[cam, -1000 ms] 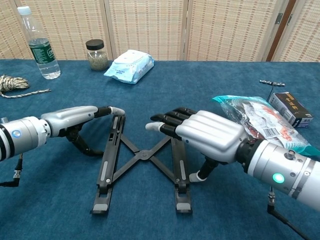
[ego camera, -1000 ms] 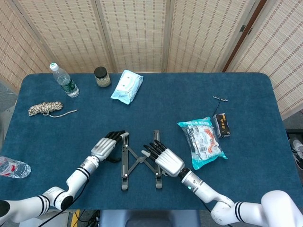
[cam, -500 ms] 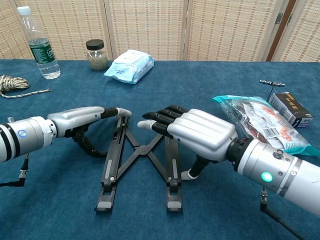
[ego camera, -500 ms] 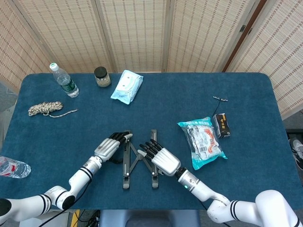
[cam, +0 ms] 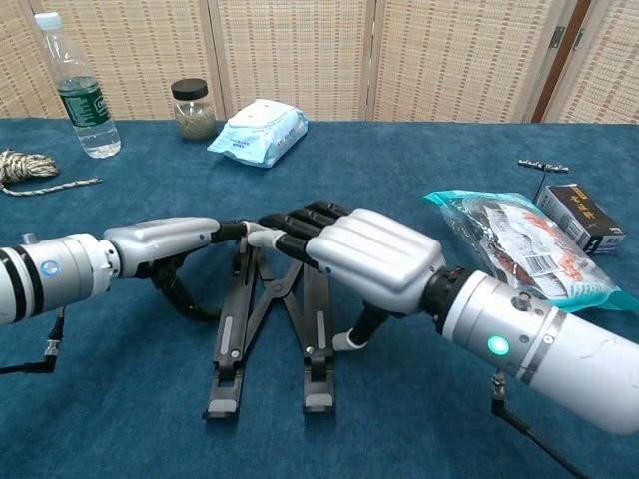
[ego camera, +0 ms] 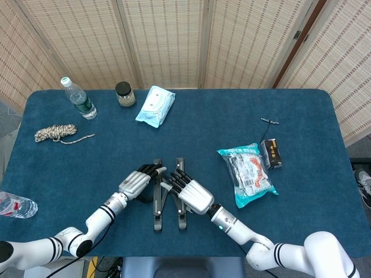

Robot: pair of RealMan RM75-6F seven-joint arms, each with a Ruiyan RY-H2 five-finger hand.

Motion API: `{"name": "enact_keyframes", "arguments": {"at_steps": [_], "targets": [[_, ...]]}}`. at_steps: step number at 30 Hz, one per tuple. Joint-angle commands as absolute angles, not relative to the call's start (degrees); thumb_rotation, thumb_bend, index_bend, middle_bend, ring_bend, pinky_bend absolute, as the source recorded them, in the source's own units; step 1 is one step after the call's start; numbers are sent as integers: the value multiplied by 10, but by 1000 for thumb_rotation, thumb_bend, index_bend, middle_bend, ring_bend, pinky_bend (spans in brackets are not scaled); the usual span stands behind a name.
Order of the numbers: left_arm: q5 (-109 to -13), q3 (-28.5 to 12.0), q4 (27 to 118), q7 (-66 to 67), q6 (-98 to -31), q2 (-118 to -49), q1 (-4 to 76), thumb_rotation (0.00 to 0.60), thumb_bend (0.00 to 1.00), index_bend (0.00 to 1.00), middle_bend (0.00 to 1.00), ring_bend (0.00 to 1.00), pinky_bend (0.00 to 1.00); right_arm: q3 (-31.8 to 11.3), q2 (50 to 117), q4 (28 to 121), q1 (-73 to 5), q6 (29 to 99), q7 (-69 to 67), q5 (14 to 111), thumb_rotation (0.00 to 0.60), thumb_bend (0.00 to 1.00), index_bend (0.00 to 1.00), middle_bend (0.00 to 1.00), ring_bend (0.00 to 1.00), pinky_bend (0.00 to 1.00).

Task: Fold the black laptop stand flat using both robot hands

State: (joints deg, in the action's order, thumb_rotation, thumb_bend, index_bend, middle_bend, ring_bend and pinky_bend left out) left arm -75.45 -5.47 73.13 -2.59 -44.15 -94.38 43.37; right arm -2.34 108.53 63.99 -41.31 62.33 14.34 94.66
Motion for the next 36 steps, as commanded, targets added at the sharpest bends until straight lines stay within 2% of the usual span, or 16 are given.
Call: {"name": "enact_keyframes", "arguments": {"at_steps": [1, 12, 18, 22, 27, 31, 36], "targets": [[-757, -53, 736, -22, -441, -942, 436, 600, 223, 4, 0, 0, 0, -27, 1091, 636, -417, 624, 142, 947, 600, 0, 0, 0, 0, 0], [-752, -49, 756, -1, -454, -919, 430, 600, 223, 3, 0, 0, 0, -32, 1090, 643, -427, 620, 141, 944, 600, 0, 0, 0, 0, 0], [-735, -46, 788, 17, -480, -882, 408, 600, 224, 0, 0, 0, 0, -28, 1008, 727, -449, 583, 120, 950, 600, 0, 0, 0, 0, 0], [-728, -44, 815, 31, -508, -853, 389, 600, 223, 0, 0, 0, 0, -24, 919, 800, -498, 512, 75, 963, 600, 0, 0, 0, 0, 0], [-713, -41, 849, 48, -540, -825, 364, 600, 224, 0, 0, 0, 0, -17, 847, 843, -559, 431, 0, 978, 600, 0, 0, 0, 0, 0], [-702, -41, 865, 54, -556, -812, 349, 600, 224, 0, 0, 0, 0, -3, 824, 843, -599, 399, -52, 1005, 600, 0, 0, 0, 0, 0], [-696, -45, 873, 50, -570, -803, 337, 600, 223, 0, 0, 0, 0, 16, 835, 813, -636, 389, -90, 1040, 600, 0, 0, 0, 0, 0]]}}
